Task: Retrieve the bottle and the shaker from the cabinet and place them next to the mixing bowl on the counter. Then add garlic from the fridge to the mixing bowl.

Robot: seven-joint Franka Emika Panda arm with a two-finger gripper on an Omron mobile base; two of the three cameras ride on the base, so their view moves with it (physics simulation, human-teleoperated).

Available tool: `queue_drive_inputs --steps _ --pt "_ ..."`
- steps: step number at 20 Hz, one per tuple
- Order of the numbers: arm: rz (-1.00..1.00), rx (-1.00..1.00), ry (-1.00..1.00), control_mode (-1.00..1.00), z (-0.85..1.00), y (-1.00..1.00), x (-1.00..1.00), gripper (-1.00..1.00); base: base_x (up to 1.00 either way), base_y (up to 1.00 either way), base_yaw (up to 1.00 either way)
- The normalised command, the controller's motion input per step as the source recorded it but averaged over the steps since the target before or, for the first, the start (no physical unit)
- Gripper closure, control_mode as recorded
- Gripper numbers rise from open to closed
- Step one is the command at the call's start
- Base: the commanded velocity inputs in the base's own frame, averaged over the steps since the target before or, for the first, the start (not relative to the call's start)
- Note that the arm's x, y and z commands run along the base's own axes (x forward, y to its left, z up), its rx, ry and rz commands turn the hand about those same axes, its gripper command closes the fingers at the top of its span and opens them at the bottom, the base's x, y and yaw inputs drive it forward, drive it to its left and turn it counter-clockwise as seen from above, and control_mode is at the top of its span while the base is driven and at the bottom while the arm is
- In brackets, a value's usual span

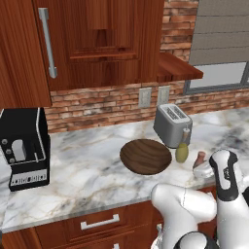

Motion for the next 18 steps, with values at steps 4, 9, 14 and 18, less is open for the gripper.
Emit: queue_drive_inputs --steps 4,9,14,18 --pt "0.0 -0.07 0.0 -1.0 -0.34 0.0 0.4 1.0 0.0 0.0 0.0" --pt "0.04 -0.07 0.0 -1.0 -0.39 0.0 0.33 1.0 0.0 0.0 0.0" --pt "0.07 -0.03 -0.06 -1.0 -0.33 0.0 0.23 1.0 0.0 0.0 0.0" --pt "0.04 0.0 -0.06 -1.0 -0.14 0.0 0.06 1.0 0.0 0.0 0.0"
